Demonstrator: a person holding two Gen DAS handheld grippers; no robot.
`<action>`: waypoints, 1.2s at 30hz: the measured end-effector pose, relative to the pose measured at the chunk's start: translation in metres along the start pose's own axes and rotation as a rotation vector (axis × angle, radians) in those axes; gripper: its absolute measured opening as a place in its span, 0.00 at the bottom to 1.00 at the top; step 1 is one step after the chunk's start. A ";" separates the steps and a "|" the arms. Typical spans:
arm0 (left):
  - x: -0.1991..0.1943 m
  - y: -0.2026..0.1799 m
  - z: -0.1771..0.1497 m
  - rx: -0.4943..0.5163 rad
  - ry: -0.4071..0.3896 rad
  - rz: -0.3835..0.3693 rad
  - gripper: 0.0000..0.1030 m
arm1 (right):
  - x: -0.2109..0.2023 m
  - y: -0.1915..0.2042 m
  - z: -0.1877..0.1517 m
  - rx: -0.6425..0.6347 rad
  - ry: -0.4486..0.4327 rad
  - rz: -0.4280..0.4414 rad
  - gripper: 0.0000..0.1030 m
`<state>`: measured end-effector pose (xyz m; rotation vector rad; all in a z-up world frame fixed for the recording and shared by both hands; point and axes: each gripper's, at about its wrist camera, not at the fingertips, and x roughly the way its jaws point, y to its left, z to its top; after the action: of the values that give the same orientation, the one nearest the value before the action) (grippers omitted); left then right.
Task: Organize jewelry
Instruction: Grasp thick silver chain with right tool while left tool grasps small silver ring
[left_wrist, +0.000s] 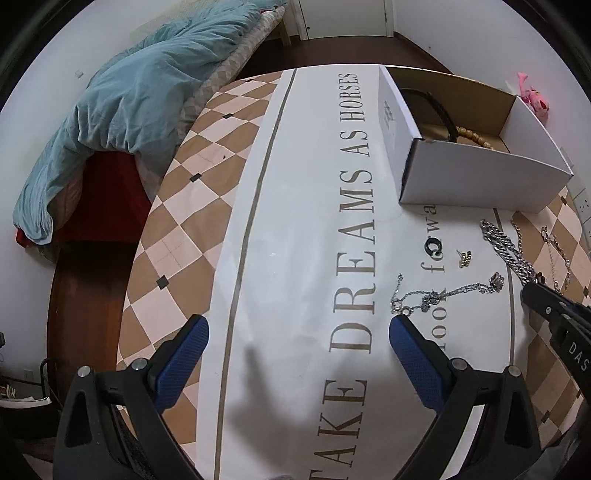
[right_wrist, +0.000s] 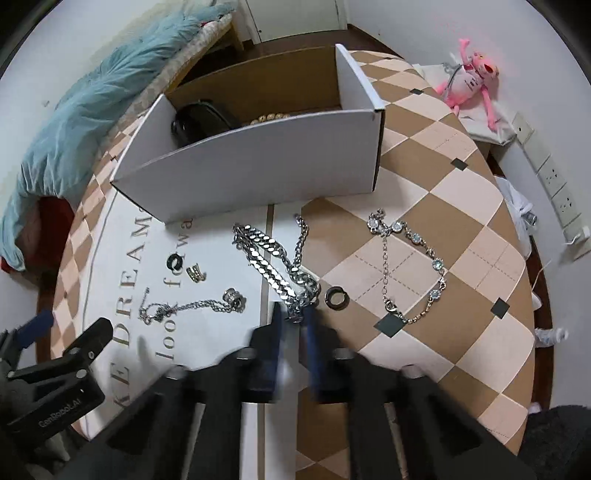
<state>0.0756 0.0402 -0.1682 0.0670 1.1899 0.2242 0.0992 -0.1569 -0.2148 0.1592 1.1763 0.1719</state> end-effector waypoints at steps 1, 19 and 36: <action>-0.001 -0.002 0.000 0.002 -0.004 -0.007 0.97 | -0.004 -0.003 0.000 0.013 -0.013 0.006 0.06; 0.003 -0.126 0.013 0.220 -0.021 -0.206 0.55 | -0.035 -0.095 0.005 0.248 -0.063 0.004 0.06; -0.032 -0.099 0.018 0.197 -0.098 -0.267 0.09 | -0.058 -0.075 0.012 0.192 -0.086 0.078 0.06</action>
<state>0.0948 -0.0618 -0.1495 0.0894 1.1078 -0.1299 0.0924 -0.2434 -0.1740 0.3780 1.1009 0.1192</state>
